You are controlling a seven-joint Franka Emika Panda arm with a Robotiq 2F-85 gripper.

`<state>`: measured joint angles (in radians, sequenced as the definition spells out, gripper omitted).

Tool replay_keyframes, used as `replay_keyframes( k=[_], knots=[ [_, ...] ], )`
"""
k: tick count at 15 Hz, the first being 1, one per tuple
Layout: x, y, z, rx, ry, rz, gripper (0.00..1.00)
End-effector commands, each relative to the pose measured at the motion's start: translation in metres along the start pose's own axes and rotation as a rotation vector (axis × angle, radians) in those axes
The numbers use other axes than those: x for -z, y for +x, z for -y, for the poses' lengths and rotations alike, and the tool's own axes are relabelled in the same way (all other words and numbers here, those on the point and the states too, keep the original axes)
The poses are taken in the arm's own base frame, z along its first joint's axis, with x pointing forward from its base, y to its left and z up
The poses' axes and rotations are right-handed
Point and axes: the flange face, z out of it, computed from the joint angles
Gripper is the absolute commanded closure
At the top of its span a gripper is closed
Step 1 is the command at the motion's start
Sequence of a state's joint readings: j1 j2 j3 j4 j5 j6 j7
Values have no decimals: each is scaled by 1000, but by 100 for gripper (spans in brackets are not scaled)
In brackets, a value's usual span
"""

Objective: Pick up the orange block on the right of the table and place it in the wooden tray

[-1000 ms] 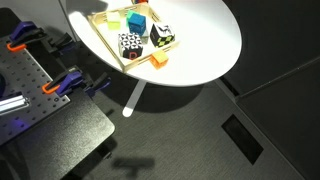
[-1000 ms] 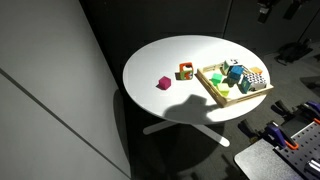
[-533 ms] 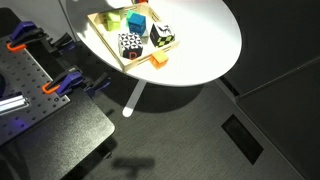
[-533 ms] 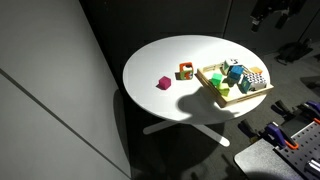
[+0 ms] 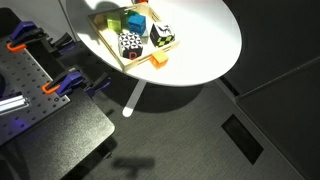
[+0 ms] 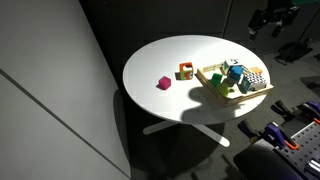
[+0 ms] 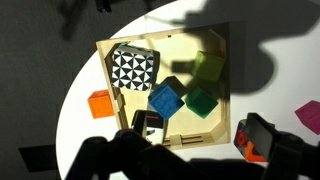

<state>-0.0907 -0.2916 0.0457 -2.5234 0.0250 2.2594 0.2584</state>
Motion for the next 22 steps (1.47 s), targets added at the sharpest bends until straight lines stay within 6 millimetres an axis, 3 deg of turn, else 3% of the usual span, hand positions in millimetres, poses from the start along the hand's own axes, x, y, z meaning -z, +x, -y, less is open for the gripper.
replay_keyframes(
  k=[1, 8, 11, 18, 22],
  knots=[
    [-3, 2, -2, -3, -2, 5, 0],
    [-3, 4, -2, -9, -3, 7, 0],
    [-8, 16, -9, -32, -19, 12, 0],
    [-25, 45, -49, -85, -64, 31, 0],
    [-45, 62, -76, -124, -67, 62, 0]
  ],
)
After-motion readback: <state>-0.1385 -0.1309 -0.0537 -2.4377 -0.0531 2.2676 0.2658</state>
